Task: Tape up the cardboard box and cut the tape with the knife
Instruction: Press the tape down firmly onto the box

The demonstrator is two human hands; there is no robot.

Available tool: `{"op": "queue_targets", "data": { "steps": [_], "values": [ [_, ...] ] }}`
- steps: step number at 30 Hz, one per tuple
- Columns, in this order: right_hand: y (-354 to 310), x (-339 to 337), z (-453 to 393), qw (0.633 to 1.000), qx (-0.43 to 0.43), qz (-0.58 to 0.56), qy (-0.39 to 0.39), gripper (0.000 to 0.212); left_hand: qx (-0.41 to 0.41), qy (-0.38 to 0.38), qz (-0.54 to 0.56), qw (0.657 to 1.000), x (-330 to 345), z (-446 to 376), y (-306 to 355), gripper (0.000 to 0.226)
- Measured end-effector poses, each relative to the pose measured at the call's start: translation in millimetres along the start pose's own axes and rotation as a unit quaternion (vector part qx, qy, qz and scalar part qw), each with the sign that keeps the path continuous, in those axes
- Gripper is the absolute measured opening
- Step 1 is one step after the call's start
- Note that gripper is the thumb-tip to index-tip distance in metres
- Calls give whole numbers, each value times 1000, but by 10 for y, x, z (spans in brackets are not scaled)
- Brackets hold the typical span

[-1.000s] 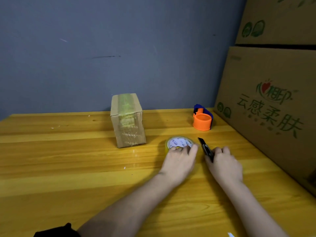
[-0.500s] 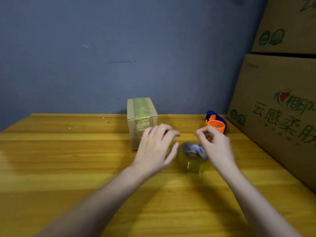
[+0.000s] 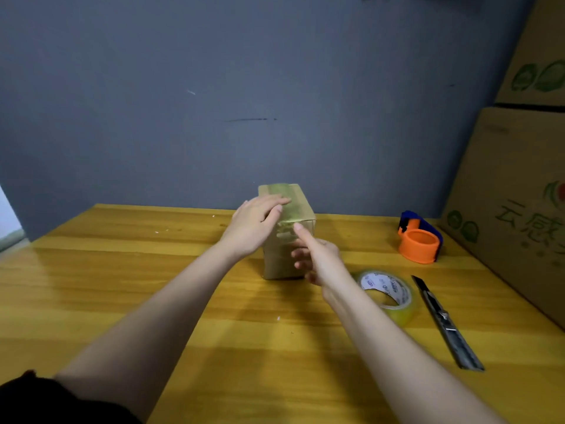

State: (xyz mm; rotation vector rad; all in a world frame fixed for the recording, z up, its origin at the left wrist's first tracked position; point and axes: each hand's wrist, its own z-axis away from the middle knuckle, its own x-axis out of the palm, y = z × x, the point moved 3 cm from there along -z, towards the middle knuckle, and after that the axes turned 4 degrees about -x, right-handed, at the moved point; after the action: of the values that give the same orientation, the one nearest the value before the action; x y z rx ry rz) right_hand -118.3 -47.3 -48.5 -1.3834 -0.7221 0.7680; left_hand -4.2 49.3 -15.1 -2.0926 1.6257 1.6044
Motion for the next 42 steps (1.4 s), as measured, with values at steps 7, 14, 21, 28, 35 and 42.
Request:
{"op": "queue_targets", "data": {
  "steps": [7, 14, 21, 28, 35, 42],
  "values": [
    [39, 48, -51, 995, -97, 6, 2, 21, 16, -33, 73, 997, 109, -56, -67, 47],
    [90, -57, -76, 968, -149, 161, 120, 21, 3, -26, 120, 992, 200, -22, -141, 38],
    [30, -9, 8, 992, -117, 51, -12, 25, -81, 22, 247, 965, 240, 72, -22, 33],
    [-24, -120, 293, 992, -115, 39, -43, 24, -102, -5, 253, 962, 174, 264, 163, 36],
    [155, -192, 477, 983, -132, 120, -40, 18, -47, -53, 215, 974, 79, 567, 151, 36],
    [214, -158, 478, 985, -144, 96, -7, 17, -23, -82, 176, 981, 85, 533, 24, 55]
  ]
}}
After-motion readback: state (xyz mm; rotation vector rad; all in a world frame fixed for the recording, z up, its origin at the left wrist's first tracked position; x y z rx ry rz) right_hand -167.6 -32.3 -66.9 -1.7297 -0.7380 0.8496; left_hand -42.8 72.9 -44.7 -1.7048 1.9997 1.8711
